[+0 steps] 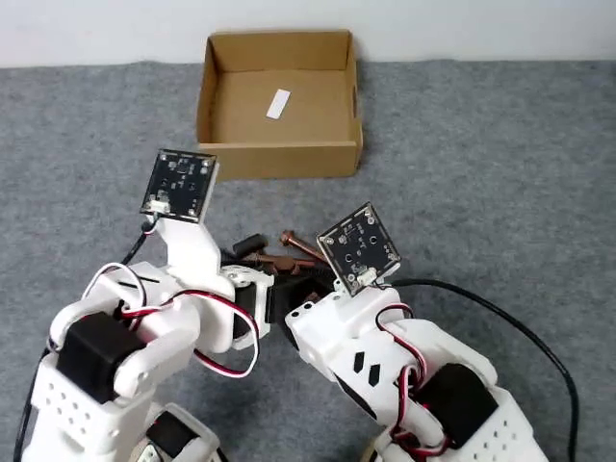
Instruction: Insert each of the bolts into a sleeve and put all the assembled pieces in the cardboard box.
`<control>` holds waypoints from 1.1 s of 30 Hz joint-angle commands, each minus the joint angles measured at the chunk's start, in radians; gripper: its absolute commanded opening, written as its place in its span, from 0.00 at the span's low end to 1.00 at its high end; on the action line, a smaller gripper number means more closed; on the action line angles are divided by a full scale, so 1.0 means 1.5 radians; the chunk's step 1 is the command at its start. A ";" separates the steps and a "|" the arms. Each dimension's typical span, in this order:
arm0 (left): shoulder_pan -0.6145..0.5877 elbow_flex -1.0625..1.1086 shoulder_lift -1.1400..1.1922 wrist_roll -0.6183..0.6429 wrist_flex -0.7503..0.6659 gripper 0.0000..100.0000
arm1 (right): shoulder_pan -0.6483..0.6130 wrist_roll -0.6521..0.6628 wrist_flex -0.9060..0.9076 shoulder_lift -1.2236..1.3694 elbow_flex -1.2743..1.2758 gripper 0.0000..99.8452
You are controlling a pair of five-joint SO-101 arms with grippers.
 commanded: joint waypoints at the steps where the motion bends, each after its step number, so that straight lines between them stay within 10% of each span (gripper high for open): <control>1: 0.008 -0.001 0.000 0.005 0.015 0.30 | 0.006 0.006 -0.020 0.003 -0.058 0.01; 21: -0.136 -0.152 0.000 -0.008 0.013 0.29 | 0.022 0.004 -0.015 0.003 -0.053 0.01; 33: -0.313 -0.115 -0.001 -0.035 0.009 0.00 | 0.096 0.002 -0.020 0.006 -0.044 0.01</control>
